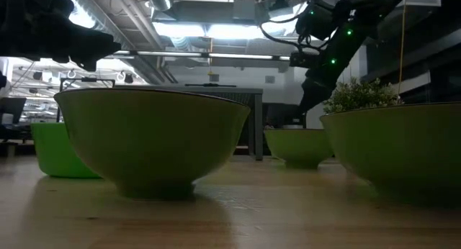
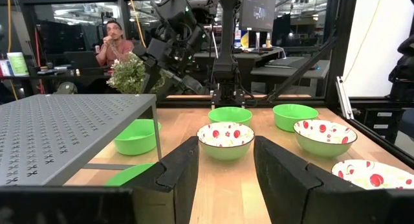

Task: Pick & Place Mini bowls
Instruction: Put the green bowl on the shelf

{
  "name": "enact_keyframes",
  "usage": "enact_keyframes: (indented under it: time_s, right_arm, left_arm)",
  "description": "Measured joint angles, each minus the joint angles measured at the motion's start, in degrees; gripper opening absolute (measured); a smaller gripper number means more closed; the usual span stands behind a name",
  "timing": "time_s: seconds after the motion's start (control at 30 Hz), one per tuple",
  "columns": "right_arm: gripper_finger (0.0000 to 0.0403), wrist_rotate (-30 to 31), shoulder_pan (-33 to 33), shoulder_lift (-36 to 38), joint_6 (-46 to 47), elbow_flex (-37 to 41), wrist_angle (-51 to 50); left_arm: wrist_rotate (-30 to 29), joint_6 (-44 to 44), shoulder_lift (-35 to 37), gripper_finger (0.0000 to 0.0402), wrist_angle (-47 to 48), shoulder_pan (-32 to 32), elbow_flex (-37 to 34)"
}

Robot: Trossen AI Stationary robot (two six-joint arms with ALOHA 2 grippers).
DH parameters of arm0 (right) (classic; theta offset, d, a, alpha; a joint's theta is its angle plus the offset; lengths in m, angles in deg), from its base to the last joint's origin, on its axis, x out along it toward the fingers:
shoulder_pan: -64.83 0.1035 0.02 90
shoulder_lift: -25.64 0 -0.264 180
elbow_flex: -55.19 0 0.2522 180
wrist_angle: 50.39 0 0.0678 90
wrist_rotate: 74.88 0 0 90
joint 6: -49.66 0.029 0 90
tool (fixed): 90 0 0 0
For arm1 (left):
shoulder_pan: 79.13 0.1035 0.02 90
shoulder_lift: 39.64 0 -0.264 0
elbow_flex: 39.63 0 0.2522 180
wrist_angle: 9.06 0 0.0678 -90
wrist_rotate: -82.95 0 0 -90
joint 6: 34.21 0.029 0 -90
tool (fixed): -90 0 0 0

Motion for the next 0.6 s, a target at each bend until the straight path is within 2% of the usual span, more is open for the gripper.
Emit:
enact_keyframes:
  time_s: [0.47,0.6]
  right_arm:
    - [0.0159,-7.98,0.93,-0.55,-0.48,0.03,0.07]
    - [0.0159,-8.46,0.95,-0.61,-0.51,4.05,5.14]
  left_arm:
    - [0.01,0.01,0.00,0.0143,0.00,0.02,0.02]
    - [0.00,0.01,0.00,0.0143,-0.02,0.02,0.00]
